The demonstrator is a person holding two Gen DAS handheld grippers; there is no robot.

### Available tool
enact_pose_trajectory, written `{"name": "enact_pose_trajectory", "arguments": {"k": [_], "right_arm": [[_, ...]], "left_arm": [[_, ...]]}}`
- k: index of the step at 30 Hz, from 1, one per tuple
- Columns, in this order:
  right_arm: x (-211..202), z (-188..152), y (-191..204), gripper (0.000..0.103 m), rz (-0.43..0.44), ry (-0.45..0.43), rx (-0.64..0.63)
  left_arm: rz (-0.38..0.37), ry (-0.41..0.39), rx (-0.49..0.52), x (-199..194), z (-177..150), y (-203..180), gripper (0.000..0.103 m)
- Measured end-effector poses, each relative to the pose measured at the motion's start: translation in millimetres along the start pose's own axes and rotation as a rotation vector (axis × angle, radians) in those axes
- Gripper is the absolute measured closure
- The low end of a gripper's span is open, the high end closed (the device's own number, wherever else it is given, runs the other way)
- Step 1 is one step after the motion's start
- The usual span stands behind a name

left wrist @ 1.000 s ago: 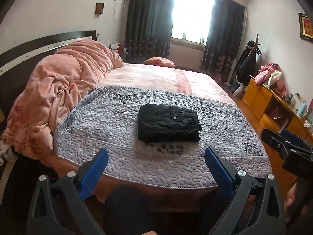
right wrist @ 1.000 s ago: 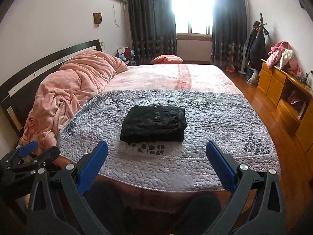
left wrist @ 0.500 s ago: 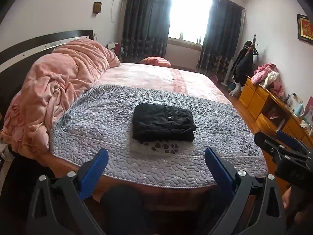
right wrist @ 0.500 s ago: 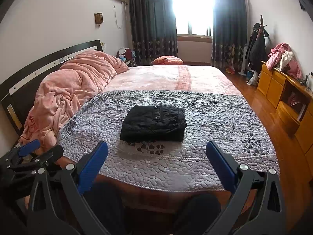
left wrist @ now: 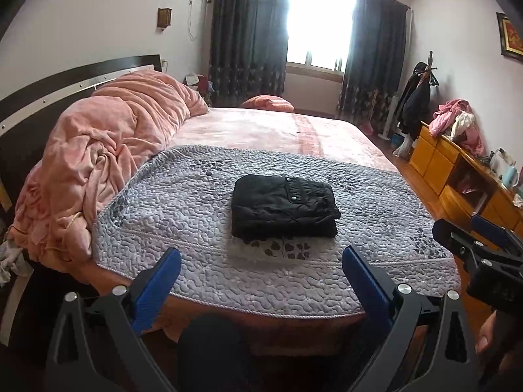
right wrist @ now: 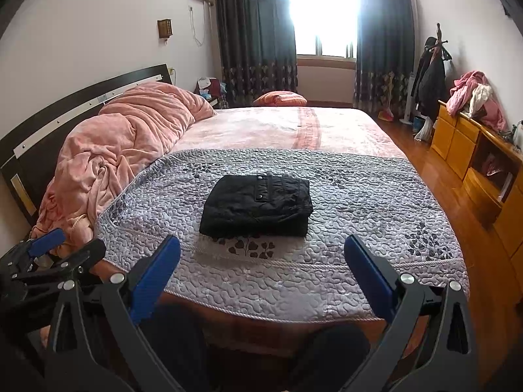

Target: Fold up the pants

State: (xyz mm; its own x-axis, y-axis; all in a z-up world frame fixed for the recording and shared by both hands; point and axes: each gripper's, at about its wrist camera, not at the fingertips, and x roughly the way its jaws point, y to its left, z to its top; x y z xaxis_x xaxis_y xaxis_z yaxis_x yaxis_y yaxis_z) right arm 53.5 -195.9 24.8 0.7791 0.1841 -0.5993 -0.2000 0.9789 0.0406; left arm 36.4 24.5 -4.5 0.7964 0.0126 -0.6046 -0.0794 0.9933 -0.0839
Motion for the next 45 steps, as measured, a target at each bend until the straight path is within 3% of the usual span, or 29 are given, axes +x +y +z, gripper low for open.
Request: {"name": "enact_pose_trajectory", "arguments": {"k": [45], "right_arm": [[23, 7, 5, 0.003, -0.009, 0.023, -0.016]], "left_arm": [[0.044, -0.008, -0.015, 8, 8, 6, 0.004]]}}
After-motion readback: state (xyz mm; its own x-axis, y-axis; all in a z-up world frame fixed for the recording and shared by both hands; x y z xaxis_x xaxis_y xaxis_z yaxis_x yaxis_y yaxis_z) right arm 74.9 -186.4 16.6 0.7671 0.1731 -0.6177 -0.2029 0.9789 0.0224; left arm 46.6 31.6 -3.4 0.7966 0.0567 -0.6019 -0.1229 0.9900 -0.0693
